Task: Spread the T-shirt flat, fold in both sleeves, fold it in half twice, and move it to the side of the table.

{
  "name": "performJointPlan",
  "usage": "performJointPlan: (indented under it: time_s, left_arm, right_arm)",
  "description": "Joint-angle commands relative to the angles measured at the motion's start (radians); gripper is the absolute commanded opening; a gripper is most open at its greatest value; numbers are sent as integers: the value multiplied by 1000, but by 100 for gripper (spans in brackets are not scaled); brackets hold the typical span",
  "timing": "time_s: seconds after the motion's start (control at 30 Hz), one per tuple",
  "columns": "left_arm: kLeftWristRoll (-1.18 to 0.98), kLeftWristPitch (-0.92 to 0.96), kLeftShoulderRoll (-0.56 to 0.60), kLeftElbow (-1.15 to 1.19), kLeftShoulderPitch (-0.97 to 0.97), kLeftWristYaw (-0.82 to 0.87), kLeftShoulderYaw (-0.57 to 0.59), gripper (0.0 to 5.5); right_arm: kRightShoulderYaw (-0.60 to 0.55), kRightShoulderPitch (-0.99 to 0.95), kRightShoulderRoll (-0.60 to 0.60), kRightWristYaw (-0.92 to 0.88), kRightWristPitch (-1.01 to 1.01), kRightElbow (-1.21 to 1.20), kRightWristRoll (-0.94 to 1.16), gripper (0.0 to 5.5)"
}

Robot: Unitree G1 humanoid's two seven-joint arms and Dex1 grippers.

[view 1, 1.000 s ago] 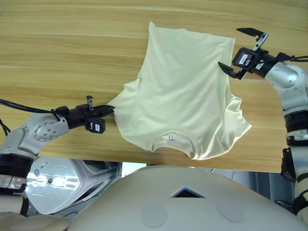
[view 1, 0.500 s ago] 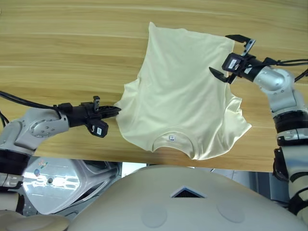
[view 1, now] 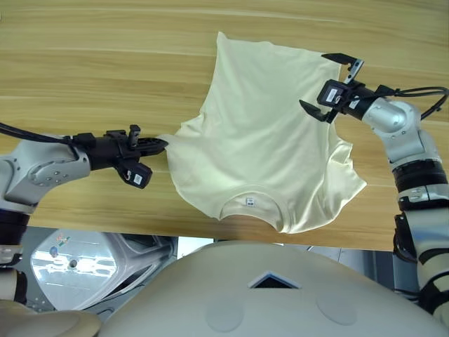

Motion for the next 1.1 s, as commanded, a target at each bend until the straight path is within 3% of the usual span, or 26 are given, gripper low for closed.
performJointPlan:
  time_s: [0.03, 0.27, 0.87, 1.1]
  left_arm:
    - [24, 5, -26, -51, -15, 13, -5, 2]
    - [58, 1, -167, -173, -37, -36, -168, 2]
    - [84, 37, -219, -182, -98, -80, -227, 2]
    - [88, 70, -274, -166, -116, -111, -294, 106]
  right_arm:
    - [-1, -7, -4, 9, -1, -2, 5, 540]
    - [1, -26, 1, 3, -6, 37, 0, 540]
    - [9, -26, 15, 2, -14, 54, -4, 540]
    - [7, -31, 19, 3, -14, 56, -4, 540]
